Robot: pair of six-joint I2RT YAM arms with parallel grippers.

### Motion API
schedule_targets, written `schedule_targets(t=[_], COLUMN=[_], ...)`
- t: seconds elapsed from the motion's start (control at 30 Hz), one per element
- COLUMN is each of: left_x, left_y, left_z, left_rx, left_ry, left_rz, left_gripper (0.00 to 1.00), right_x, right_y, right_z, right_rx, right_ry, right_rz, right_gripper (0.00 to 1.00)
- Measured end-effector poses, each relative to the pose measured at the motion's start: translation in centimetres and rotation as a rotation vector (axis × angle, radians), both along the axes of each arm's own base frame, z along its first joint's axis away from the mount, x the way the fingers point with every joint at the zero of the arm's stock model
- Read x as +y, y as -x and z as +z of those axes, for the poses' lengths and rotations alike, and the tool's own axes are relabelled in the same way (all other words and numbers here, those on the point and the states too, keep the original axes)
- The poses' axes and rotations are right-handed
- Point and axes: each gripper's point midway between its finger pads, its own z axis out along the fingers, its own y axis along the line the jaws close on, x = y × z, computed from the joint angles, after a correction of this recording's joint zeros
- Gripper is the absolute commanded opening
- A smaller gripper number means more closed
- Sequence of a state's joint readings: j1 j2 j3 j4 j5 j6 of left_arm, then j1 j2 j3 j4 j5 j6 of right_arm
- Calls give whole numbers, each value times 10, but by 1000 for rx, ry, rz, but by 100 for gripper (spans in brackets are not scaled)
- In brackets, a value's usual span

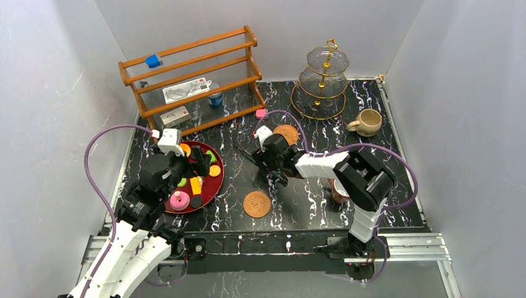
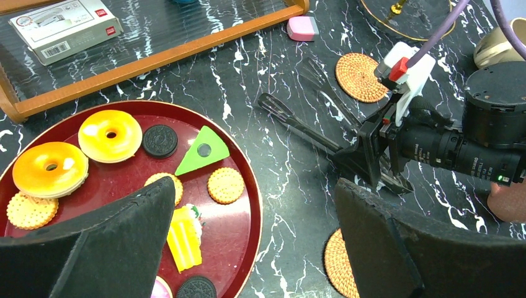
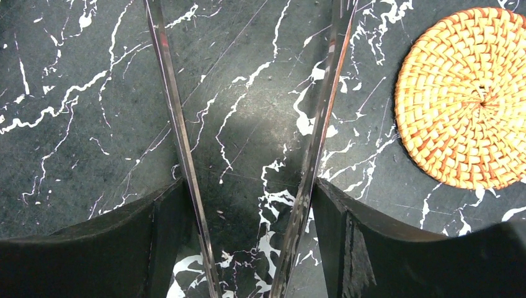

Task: Serve the afternoon tea

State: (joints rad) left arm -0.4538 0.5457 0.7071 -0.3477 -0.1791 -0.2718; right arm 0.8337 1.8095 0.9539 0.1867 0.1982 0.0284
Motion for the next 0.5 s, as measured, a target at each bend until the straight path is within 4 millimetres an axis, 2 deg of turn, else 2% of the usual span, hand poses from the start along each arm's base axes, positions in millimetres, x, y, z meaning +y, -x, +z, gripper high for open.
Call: schedule_targets(t=[0.33, 0.4, 0.5], left_x=[1, 1, 1], left_y=[0, 0, 0], left_z=[0, 0, 0], left_rx=[-1, -1, -1], left_ry=[-1, -1, -1], left_rz=[4, 4, 5], left_gripper=[96, 96, 96], right_x=[-5, -5, -5], right_y=[3, 3, 3], right_z=[0, 0, 0], right_rx=[-10, -9, -9], right_ry=[-5, -5, -5], right_rz=[-4, -4, -3], right_gripper=[76, 71, 68])
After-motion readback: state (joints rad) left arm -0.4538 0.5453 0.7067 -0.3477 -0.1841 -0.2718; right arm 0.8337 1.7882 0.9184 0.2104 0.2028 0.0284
